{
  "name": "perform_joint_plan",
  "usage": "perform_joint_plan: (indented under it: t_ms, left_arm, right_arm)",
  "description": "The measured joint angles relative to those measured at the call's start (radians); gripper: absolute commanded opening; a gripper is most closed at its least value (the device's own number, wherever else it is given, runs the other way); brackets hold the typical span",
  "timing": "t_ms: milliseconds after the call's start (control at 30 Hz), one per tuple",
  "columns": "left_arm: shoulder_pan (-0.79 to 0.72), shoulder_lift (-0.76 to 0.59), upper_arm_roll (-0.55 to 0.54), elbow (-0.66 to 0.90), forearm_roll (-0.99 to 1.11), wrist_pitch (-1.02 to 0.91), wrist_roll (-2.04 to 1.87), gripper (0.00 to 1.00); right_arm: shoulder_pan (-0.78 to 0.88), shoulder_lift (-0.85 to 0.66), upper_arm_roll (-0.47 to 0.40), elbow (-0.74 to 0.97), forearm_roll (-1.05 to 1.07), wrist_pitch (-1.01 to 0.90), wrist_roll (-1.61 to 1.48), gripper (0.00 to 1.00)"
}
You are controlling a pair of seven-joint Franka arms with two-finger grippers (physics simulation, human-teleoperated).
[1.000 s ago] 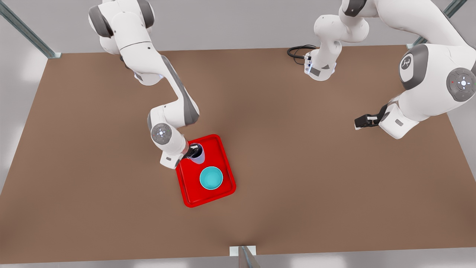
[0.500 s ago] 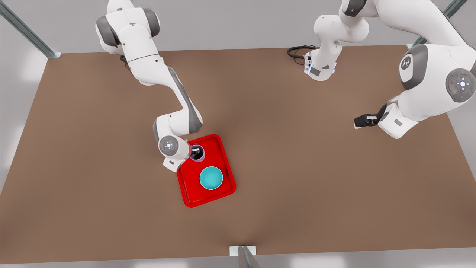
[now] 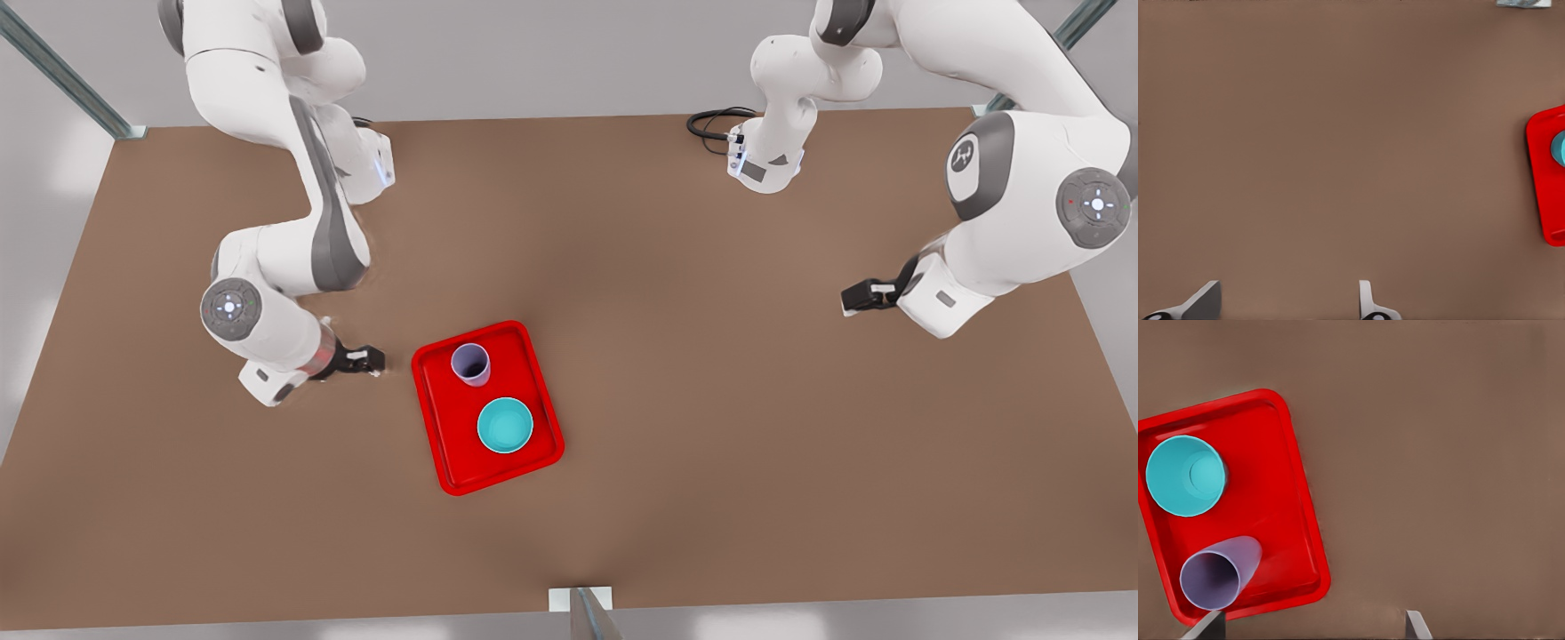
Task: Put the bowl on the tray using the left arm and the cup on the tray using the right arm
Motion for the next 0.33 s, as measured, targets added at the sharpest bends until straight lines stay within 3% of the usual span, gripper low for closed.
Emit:
perform_joint_plan:
  t_ms: [133,333]
  left_arm:
    - [-0.002,0.004,0.000,-0.003,0.005,0.009,0.002,1.00]
    - [-0.004,0.011,0.000,-0.002,0.005,0.021,0.003,1.00]
  right_arm:
    - [-0.140,-0.170,0.055,0.054,-0.122,-0.194,-0.062,1.00]
    - [-0.161,-0.207,0.072,0.073,-0.178,-0.367,-0.134,1.00]
